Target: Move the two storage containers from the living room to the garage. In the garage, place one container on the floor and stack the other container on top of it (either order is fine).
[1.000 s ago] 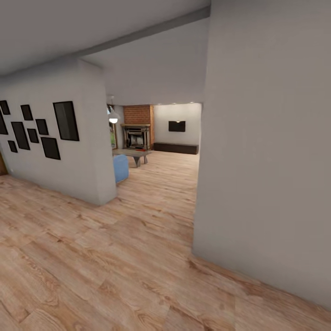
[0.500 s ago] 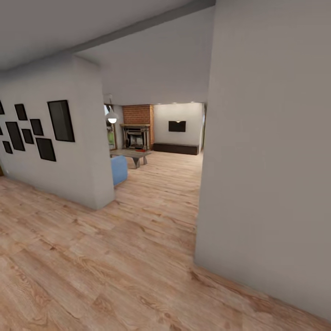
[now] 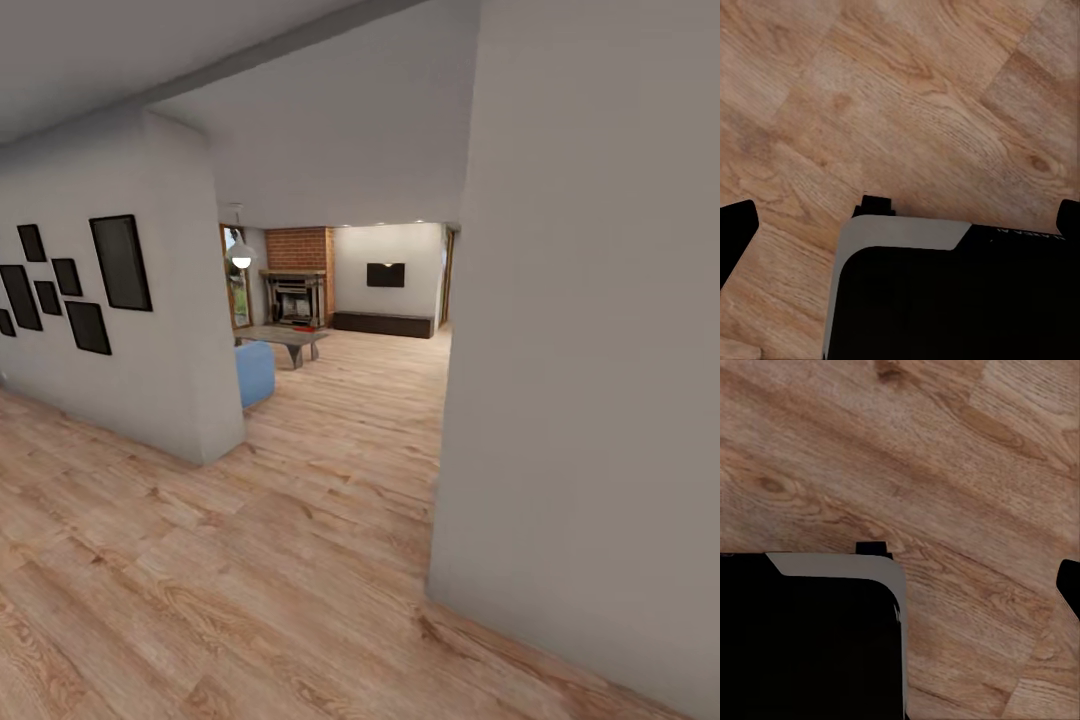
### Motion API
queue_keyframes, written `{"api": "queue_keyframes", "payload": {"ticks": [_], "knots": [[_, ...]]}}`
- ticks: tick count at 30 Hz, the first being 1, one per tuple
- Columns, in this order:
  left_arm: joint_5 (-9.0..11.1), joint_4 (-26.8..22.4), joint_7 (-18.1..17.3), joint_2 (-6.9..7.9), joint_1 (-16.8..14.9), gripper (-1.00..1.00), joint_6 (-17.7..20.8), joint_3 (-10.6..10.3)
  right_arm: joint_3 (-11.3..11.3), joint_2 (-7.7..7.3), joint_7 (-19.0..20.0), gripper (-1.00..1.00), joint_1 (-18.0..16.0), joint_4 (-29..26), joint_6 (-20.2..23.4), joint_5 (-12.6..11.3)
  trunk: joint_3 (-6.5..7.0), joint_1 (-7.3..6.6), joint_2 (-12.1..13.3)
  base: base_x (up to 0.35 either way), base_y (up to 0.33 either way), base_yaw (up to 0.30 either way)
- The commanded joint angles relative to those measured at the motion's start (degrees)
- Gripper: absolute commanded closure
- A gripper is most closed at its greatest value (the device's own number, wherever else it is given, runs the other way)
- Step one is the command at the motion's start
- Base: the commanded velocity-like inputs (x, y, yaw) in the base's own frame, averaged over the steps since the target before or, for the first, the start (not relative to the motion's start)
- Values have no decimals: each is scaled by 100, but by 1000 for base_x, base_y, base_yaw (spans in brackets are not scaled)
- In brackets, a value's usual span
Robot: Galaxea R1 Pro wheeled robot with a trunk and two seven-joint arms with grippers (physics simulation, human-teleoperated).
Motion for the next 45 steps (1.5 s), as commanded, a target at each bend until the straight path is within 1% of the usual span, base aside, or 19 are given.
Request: {"api": "queue_keyframes", "payload": {"ticks": [1, 45], "knots": [[62, 8, -24, 1, -5, -100, -19, -47, 50, 1, -3, -100, -8, 18, -34, -49, -8, 4, -5, 325, 0, 0], [72, 8, -24, 1, -5, -100, -11, -47, 69, -2, 15, -100, -8, 18, -34, 5, -8, 4, -5, 325, 0, 0]]}}
